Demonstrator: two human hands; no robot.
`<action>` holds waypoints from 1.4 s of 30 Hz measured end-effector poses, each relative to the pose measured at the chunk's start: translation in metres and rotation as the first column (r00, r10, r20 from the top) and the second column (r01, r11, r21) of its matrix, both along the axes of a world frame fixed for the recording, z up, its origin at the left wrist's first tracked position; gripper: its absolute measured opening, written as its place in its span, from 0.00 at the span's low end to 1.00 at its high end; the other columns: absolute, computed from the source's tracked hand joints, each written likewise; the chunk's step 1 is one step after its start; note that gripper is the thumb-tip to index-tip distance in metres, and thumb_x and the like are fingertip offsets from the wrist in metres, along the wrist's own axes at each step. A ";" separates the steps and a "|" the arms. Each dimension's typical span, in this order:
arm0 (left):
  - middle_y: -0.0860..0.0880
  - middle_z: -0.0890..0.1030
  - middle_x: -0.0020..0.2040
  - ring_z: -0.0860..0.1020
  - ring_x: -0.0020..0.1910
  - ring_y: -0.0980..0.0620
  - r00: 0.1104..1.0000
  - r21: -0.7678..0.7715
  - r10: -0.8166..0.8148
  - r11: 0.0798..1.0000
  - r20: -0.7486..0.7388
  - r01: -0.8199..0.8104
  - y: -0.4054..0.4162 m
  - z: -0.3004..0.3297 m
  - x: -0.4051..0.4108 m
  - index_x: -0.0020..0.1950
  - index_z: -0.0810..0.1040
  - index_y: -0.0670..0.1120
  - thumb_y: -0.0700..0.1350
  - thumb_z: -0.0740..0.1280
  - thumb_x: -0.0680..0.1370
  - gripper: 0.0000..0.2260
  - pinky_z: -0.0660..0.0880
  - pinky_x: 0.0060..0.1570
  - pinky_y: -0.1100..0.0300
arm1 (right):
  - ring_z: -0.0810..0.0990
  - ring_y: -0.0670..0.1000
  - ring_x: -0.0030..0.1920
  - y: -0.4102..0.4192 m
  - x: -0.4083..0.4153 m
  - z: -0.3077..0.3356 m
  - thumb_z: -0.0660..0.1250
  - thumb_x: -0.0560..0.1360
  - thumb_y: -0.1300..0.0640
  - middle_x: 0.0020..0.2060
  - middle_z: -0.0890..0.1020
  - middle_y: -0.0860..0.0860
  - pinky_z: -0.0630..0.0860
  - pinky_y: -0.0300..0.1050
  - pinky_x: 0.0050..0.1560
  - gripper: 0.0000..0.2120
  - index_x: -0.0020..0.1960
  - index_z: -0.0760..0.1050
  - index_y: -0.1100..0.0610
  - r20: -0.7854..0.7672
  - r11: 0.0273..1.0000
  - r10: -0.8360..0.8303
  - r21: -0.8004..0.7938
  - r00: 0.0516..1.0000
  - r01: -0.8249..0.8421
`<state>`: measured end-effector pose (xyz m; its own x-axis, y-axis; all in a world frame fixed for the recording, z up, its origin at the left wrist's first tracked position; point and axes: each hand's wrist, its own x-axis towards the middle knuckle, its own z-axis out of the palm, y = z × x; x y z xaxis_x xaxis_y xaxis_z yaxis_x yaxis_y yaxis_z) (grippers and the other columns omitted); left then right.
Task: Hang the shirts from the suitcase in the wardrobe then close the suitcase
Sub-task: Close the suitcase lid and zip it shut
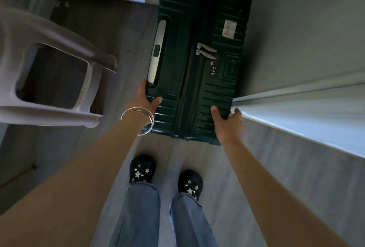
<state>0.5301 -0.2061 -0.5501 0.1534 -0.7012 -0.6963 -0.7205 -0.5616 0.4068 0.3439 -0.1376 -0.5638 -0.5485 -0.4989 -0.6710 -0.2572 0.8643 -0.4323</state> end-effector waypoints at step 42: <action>0.52 0.76 0.38 0.75 0.30 0.61 0.865 -0.175 0.076 0.967 -0.496 -0.185 -0.083 0.014 -0.048 0.60 0.76 0.38 0.25 0.61 0.68 0.22 0.70 0.26 0.76 | 0.72 0.61 0.66 -0.056 -0.010 0.038 0.66 0.73 0.70 0.59 0.77 0.62 0.72 0.54 0.63 0.12 0.36 0.69 0.58 0.364 0.608 -0.725 -0.060 0.585 0.791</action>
